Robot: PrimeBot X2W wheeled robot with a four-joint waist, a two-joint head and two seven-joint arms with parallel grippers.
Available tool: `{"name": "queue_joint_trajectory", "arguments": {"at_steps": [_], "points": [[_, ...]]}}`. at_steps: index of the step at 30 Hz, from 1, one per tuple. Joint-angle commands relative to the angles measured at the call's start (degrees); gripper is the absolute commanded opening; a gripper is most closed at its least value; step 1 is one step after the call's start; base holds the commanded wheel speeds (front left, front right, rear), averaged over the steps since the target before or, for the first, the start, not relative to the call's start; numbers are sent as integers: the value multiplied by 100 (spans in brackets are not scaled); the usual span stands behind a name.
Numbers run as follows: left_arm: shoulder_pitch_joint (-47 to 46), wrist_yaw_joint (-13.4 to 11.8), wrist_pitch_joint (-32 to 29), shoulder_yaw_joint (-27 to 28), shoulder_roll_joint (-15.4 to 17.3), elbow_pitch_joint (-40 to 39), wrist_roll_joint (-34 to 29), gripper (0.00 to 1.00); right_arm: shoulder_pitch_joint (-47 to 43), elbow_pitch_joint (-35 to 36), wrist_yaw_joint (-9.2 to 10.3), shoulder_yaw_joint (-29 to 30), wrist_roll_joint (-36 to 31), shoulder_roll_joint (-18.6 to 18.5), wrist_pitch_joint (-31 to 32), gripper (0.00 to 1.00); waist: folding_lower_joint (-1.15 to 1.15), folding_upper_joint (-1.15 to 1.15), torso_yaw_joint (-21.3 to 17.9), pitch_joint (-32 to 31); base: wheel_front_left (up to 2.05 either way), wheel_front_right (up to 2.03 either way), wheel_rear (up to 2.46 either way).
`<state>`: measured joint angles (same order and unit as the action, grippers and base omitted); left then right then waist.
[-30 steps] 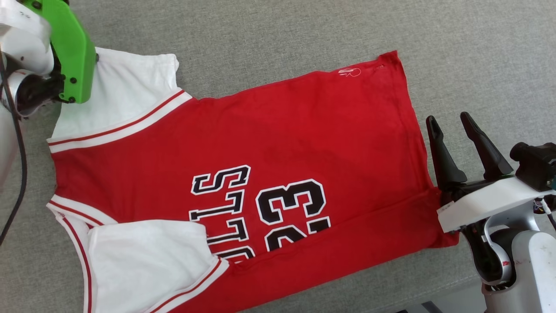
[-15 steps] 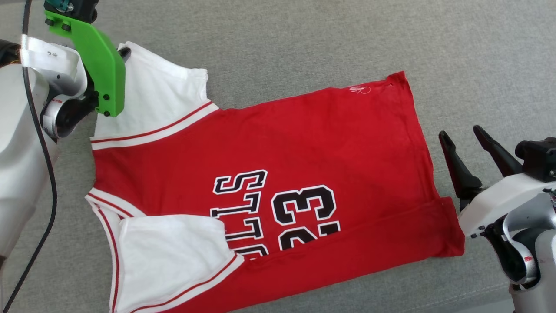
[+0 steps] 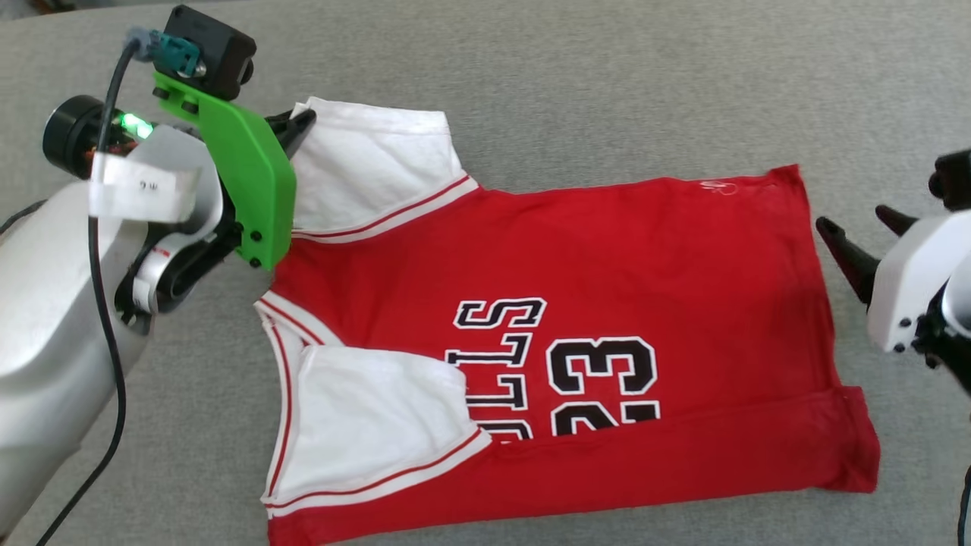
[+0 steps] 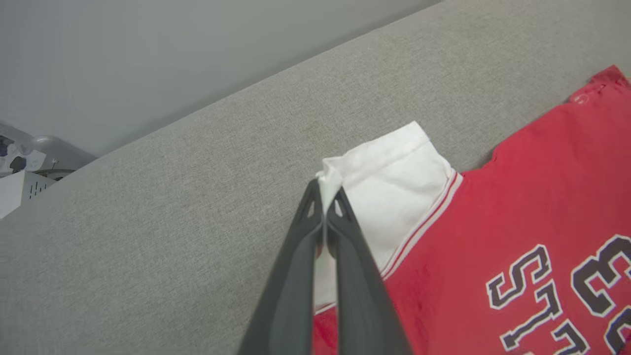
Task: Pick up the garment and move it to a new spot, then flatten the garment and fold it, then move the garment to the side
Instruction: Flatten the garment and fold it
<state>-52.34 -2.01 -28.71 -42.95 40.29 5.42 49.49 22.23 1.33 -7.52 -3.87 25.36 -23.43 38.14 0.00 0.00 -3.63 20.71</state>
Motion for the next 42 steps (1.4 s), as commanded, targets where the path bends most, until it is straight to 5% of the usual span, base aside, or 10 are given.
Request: {"name": "queue_joint_trajectory", "arguments": {"at_steps": [1, 10, 22, 23, 24, 25, 32, 42], "points": [[156, -116, -30, 27, 98, -226, 14, 0, 210, -86, 3, -75, 35, -52, 115, 100, 0, 0, 225, 123, 0, 0, 0], [401, -639, -178, 8, 380, -1599, -216, 0, 1215, -913, 3, -382, -84, -405, 726, 100, 0, 0, 554, 559, 0, 0, 0], [299, -702, -195, -60, 312, -1968, -347, 0, 1518, -1764, 3, -886, 8, -472, 974, 100, 0, 0, 769, 806, 0, 0, 0], [296, -700, -191, -61, 309, -1962, -346, 0, 1493, -1822, 3, -927, 53, -467, 1023, 73, 0, 0, 773, 803, 0, 0, 0], [294, -707, -182, -57, 309, -1948, -349, 0, 1464, -1855, 3, -1000, 106, -475, 1074, 25, 0, 0, 776, 797, 0, 0, 0], [293, -716, -171, -50, 311, -1935, -355, 0, 1447, -1863, 3, -1046, 147, -491, 1084, 0, 0, 0, 777, 792, 0, 0, 0], [380, -740, -60, -32, 329, -1749, -341, 0, 1415, -1974, 3, -1051, 328, -550, 754, 0, 0, 0, 724, 623, 0, 0, 0], [966, -821, 294, -7, 317, -1374, -65, 0, 1012, -2074, 3, -637, 729, -424, -530, 0, 0, 0, 604, -238, 0, 0, 0]]}}
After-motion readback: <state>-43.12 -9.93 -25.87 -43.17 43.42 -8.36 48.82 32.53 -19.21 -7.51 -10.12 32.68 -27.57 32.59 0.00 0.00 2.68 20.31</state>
